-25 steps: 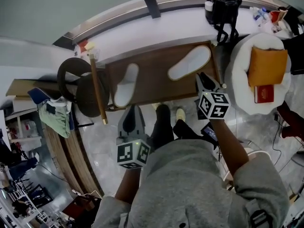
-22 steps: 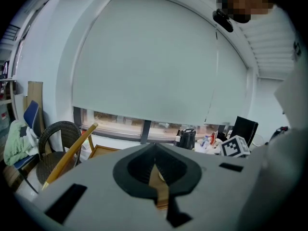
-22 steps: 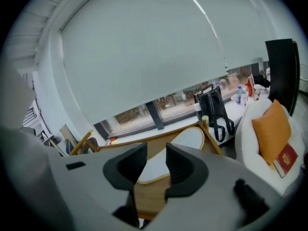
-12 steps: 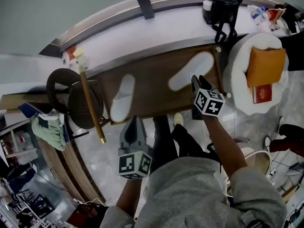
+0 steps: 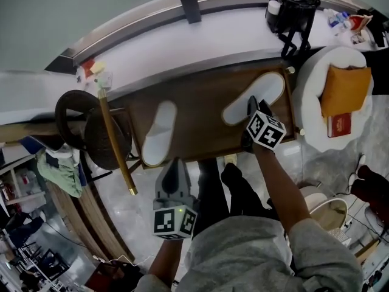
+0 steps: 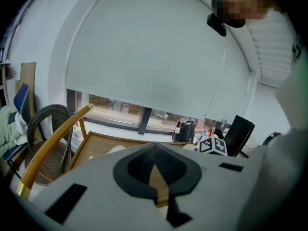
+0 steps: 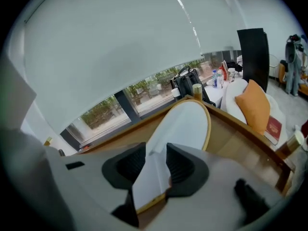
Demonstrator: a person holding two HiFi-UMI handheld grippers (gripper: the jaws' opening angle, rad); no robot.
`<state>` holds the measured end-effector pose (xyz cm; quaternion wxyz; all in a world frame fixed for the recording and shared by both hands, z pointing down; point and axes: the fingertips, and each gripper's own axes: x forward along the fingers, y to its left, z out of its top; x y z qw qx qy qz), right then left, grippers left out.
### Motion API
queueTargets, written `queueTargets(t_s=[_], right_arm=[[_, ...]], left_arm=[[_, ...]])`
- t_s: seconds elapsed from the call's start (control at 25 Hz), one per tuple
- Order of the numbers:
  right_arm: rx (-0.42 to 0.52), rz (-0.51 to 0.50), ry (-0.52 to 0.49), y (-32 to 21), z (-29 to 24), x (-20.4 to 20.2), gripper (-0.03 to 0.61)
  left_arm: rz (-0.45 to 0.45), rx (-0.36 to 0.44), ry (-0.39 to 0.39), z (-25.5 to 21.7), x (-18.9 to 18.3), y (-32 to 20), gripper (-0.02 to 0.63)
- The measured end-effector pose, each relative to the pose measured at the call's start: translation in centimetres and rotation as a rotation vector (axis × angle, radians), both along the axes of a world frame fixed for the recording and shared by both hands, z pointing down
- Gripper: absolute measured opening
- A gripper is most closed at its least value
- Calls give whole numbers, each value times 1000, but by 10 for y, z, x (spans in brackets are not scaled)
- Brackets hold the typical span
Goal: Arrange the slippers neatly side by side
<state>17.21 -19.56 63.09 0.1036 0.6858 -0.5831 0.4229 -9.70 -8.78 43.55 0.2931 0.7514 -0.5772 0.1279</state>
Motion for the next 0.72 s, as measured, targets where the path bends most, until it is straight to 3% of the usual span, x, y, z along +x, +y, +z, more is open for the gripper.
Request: queueTargets(t_s=[0.12, 0.32, 0.72], right_arm=[[-35, 36, 48, -2, 10, 3, 122], [-19, 23, 85, 0, 11, 10, 40], [61, -180, 103, 2, -45, -10, 37]], left_arm=[[-10, -10, -3, 4, -7, 4, 14], [-25, -22, -17, 8, -14, 9, 14], [-34, -4, 3, 4, -9, 16, 14]])
